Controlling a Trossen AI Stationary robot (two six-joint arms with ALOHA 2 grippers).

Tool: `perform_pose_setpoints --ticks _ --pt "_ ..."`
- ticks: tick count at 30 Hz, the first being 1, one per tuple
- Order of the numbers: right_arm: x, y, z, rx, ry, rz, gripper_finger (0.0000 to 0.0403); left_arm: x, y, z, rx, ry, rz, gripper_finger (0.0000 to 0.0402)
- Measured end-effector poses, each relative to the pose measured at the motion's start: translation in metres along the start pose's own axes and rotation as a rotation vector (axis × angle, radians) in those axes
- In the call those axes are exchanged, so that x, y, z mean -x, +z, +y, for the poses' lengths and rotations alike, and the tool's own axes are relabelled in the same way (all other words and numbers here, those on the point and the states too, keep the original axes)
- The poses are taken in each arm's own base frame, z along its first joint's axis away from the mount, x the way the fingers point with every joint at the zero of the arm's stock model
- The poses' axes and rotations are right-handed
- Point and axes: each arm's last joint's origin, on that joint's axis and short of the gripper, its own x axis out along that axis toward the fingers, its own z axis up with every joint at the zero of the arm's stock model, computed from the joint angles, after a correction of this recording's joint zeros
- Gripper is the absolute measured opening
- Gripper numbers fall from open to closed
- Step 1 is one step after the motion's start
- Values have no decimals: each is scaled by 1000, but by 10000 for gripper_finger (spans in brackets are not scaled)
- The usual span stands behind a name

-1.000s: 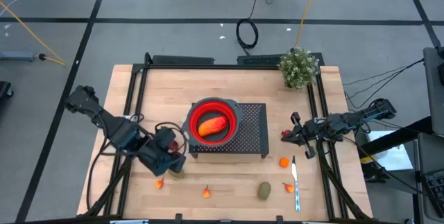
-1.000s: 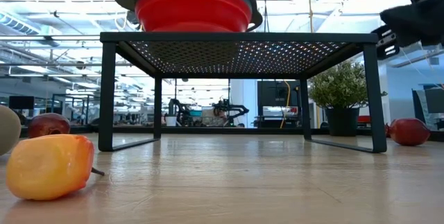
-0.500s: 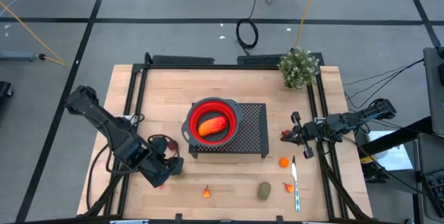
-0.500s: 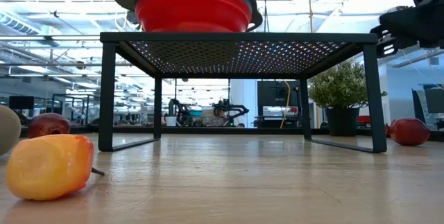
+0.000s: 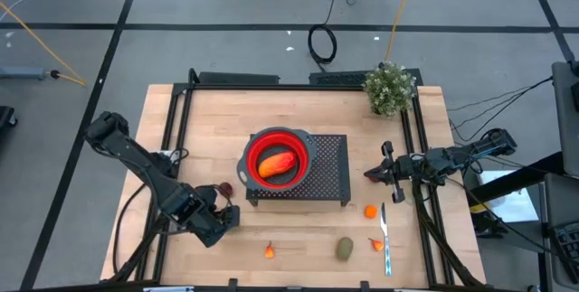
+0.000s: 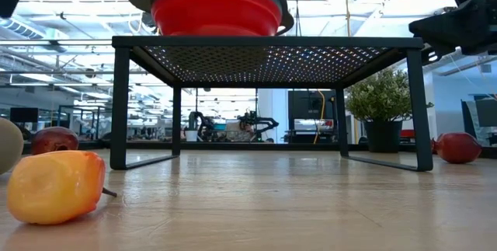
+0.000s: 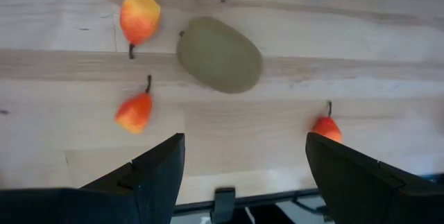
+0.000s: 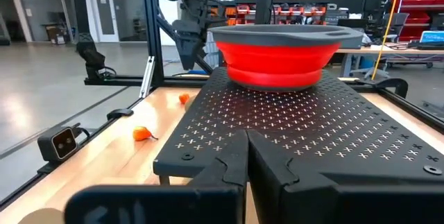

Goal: Pick & Place Fruit
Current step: Put the brown kiwi into the red strainer bowl on the shelf

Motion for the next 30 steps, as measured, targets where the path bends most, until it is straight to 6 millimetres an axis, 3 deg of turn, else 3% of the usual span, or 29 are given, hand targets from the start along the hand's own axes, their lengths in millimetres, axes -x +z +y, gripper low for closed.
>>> perform_pose_setpoints --ticks 12,24,30 --pt "0 0 0 -1 0 -2 0 -4 3 2 -52 6 -19 298" --pt "0 0 0 9 0 -3 0 -8 4 1 -1035 9 -122 298" --pt "0 0 0 9 0 -3 0 -8 3 1 -1391 29 -129 298"
